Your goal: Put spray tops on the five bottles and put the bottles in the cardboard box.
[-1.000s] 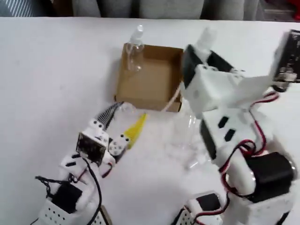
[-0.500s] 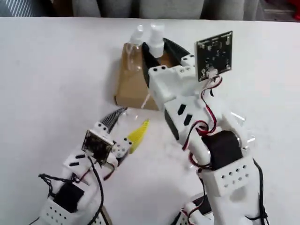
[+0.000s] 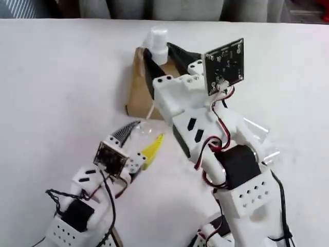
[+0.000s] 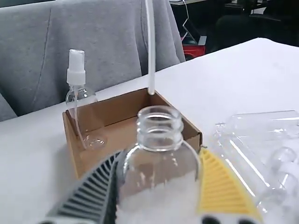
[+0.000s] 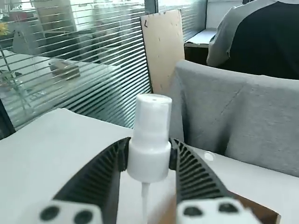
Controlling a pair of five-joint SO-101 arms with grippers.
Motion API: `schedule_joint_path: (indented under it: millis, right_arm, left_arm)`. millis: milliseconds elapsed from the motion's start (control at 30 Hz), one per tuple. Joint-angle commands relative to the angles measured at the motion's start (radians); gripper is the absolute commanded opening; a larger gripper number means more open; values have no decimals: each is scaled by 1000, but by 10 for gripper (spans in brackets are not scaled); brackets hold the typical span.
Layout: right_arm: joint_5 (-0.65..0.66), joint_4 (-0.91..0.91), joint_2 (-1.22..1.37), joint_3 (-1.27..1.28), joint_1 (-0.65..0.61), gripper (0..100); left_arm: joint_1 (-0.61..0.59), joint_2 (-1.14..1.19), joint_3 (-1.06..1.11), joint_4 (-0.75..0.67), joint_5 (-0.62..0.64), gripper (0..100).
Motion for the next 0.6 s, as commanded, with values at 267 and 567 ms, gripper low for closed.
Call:
schedule_joint_path:
  millis: [267, 567]
  right_arm:
    - [11, -13, -51, 21, -12, 16]
    - [12, -22, -166, 201, -101, 16]
  left_arm:
    - [5, -18, -15, -5, -11, 20]
    - [5, -18, -15, -6, -12, 20]
